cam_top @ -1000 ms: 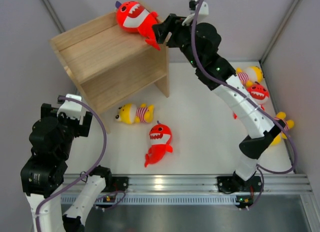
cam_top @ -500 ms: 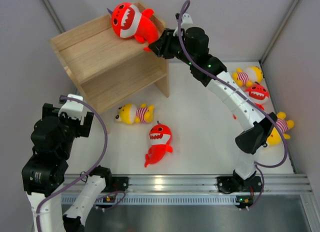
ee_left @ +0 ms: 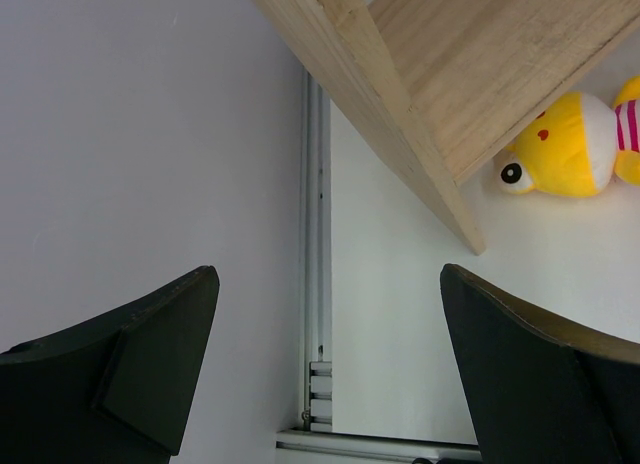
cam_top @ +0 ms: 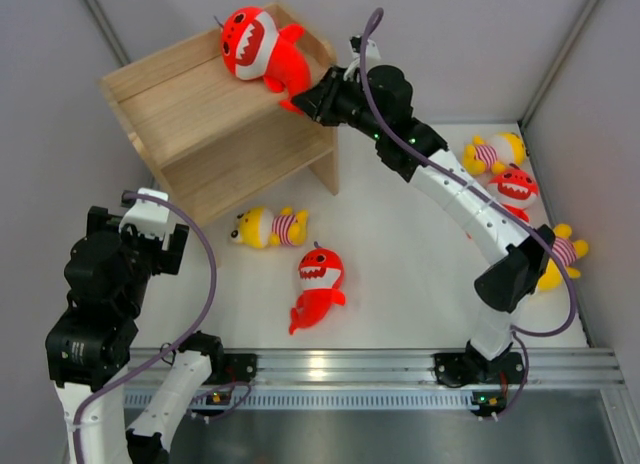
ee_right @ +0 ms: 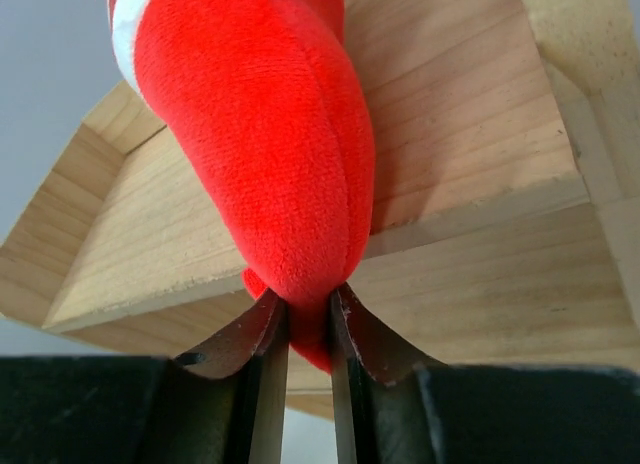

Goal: Place and organize the stuffed toys onto the shelf

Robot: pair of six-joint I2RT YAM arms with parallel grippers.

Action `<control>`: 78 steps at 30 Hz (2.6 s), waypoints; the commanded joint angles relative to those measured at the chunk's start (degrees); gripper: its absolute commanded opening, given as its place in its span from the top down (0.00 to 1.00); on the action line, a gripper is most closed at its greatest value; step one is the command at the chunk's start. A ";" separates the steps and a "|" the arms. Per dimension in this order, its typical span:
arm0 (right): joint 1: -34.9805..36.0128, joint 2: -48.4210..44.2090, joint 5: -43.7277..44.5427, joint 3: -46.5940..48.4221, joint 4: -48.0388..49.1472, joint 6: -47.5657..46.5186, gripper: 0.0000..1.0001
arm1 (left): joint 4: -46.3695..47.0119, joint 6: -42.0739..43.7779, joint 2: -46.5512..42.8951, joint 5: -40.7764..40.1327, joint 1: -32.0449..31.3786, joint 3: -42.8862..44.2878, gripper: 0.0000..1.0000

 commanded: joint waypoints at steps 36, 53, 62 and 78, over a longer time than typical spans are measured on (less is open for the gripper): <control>-46.73 -28.23 26.76 -48.38 -3.33 0.05 0.00 | -1.79 2.83 -1.11 5.18 -0.14 -5.08 0.01; -50.25 -6.18 25.82 -57.65 -1.21 8.67 0.16 | -2.76 3.36 -0.94 5.71 -1.72 -4.46 0.01; -51.04 -10.55 22.56 -60.80 2.30 6.57 0.97 | -3.20 3.44 -0.32 6.06 -1.63 -3.50 0.01; -26.28 -32.12 34.44 -23.39 -12.53 -15.57 1.00 | -3.46 3.27 1.17 7.90 -1.72 0.28 0.01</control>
